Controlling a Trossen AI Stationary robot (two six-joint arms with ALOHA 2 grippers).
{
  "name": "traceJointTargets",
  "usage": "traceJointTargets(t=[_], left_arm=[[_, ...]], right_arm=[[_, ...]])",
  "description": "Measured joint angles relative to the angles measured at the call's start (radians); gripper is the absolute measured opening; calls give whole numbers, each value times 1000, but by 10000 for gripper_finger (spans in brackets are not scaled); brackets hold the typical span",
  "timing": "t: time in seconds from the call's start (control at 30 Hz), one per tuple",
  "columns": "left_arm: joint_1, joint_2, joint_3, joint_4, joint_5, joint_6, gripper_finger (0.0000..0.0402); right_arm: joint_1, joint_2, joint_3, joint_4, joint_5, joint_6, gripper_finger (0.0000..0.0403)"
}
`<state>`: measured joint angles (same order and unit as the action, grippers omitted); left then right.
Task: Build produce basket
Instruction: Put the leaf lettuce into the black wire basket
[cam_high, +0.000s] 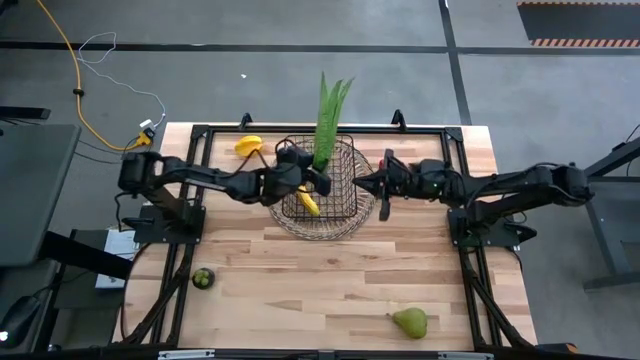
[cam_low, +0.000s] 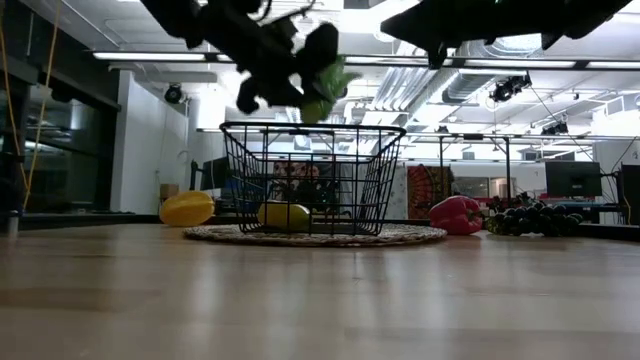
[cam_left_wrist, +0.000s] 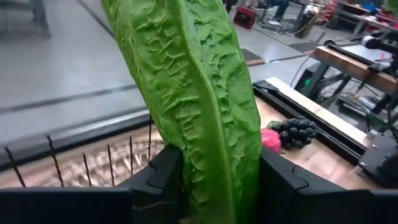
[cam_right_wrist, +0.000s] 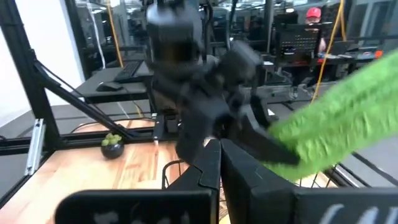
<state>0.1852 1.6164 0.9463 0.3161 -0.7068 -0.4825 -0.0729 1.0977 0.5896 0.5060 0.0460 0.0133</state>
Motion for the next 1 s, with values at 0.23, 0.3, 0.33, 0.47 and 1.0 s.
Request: traceJointTargets(t=[0.23,0.3,0.33,0.47,1.0], left_arm=[[-23,118,36,46,28,-52,133],[-38,154,63,46,25,-74,133],[-45,172,77,43,21,-81,133],[-70,233,136,35,-36,-91,133],[-117,341,167,-2,-162,-223,134]], right_arm=[[42,0,0,23,31,-1,0],[43,0,0,27,31,7,0],[43,0,0,30,31,9,0],[43,0,0,30,32,13,0],[43,0,0,7,31,16,0]])
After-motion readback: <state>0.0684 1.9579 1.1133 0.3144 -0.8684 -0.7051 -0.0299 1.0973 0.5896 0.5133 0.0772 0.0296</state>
